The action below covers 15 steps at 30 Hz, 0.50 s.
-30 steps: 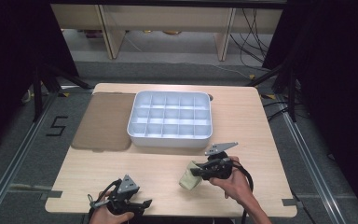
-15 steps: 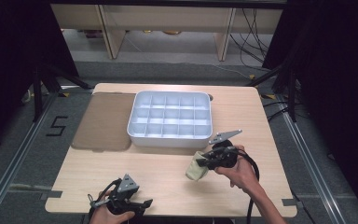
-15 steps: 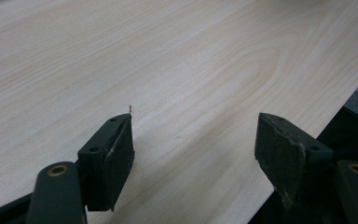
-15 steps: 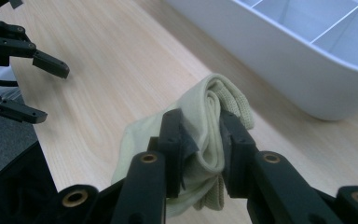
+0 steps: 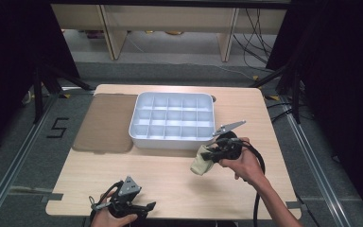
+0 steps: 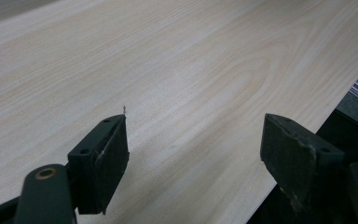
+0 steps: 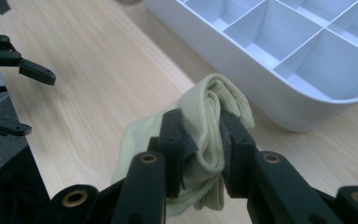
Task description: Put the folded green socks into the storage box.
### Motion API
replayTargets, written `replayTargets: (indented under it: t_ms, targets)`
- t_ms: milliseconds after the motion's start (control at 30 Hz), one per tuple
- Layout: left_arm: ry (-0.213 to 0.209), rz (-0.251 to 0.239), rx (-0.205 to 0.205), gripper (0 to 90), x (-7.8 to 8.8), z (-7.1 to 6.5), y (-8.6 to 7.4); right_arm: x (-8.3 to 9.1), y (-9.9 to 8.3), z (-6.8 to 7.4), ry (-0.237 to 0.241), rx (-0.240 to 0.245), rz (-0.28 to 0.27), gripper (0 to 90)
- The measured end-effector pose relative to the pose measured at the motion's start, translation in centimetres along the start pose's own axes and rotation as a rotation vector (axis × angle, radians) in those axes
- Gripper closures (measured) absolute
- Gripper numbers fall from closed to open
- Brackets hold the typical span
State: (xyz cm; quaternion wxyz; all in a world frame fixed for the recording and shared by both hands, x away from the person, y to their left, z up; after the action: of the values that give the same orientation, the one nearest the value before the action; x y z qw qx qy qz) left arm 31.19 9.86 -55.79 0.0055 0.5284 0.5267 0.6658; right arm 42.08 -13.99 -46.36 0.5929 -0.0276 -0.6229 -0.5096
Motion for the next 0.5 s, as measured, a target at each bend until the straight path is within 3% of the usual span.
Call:
replayTargets:
  t_ms: [67, 100, 133, 167, 200, 233, 267, 300, 500]
  targets:
    - [0.010, 0.006, -0.005, 22.4, 0.0, 0.2, 0.0, 0.1, 0.2, 0.0, -0.007, -0.025, 0.017, 73.7]
    - [0.010, 0.006, -0.006, 22.4, 0.0, 0.2, -0.1, 0.3, 0.4, -0.2, -0.023, -0.018, 0.022, 73.7]
    - [0.008, 0.005, -0.006, 22.4, 0.0, 0.1, -0.1, 0.0, 0.7, -0.1, -0.002, -0.006, 0.002, 73.7]
    - [0.009, 0.006, -0.006, 22.4, 0.0, 0.1, -0.1, 0.4, 0.8, -0.3, -0.018, -0.010, 0.017, 73.7]
    - [0.009, 0.006, -0.006, 22.5, 0.0, 0.1, -0.1, 0.2, 1.1, -0.2, -0.007, -0.010, -0.003, 73.7]
    - [0.008, 0.007, -0.009, 22.5, 0.0, 0.1, -0.1, 0.5, 1.3, -0.5, -0.029, -0.008, 0.014, 73.7]
    - [0.007, 0.007, -0.011, 22.5, 0.0, 0.1, -0.1, 0.7, 1.3, -0.2, -0.023, -0.037, 0.026, 73.7]
    - [0.007, 0.006, -0.010, 22.5, 0.0, 0.1, -0.1, 0.6, 1.7, -0.5, -0.023, 0.000, 0.001, 73.7]
    - [0.003, 0.001, -0.002, 22.5, 0.1, 0.0, 0.0, 1.1, 2.5, -0.9, -0.041, -0.020, 0.023, 73.7]
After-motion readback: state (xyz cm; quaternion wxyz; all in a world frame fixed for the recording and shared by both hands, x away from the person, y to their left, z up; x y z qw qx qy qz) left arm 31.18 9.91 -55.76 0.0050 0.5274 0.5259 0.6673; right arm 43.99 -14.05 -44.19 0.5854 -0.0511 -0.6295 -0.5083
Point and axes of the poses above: each handheld gripper's, and its own axes: x roughly backward along the jaws, y roughly out of its top, z roughly to its left, the point moved 8 cm from there along -x, roughly forward along the jaws, and after that the axes turned 3 degrees about -x, right-handed, at the moved point
